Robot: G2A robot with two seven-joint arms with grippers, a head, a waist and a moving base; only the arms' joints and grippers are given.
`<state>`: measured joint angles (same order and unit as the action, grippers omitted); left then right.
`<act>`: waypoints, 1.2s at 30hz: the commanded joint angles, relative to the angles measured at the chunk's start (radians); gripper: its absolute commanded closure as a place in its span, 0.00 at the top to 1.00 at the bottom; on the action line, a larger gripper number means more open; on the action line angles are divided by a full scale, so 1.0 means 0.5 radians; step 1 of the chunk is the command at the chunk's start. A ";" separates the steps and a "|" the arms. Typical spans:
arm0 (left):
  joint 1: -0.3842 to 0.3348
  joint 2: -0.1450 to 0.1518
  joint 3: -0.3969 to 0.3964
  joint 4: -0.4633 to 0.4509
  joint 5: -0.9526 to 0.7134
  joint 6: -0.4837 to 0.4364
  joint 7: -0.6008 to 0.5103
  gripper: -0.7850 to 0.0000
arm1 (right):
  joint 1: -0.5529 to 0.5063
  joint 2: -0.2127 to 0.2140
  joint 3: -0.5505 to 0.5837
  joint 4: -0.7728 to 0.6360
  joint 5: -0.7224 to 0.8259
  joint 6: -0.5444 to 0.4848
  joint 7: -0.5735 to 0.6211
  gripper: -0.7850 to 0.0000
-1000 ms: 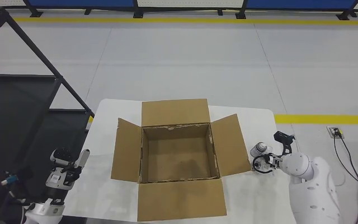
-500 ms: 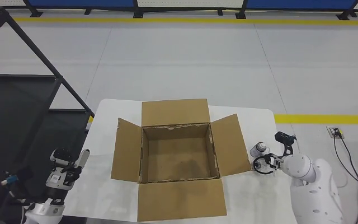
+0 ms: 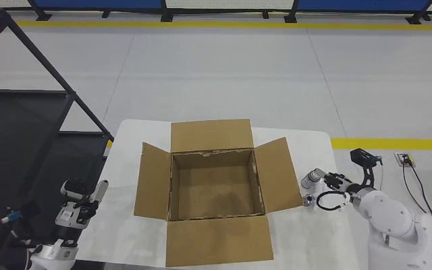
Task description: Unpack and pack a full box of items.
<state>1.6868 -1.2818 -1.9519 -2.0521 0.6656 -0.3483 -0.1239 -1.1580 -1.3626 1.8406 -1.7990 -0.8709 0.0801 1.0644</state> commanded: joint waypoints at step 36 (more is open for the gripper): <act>-0.032 0.051 0.514 0.705 1.953 -0.508 0.820 1.00 | 0.215 0.115 -0.285 -0.076 0.712 -0.150 0.015 1.00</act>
<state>1.6838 -1.2548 -1.7186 -1.7119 1.6422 -0.6245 0.2871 -1.0351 -1.3072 1.6911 -1.8245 -0.5258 0.0103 1.0764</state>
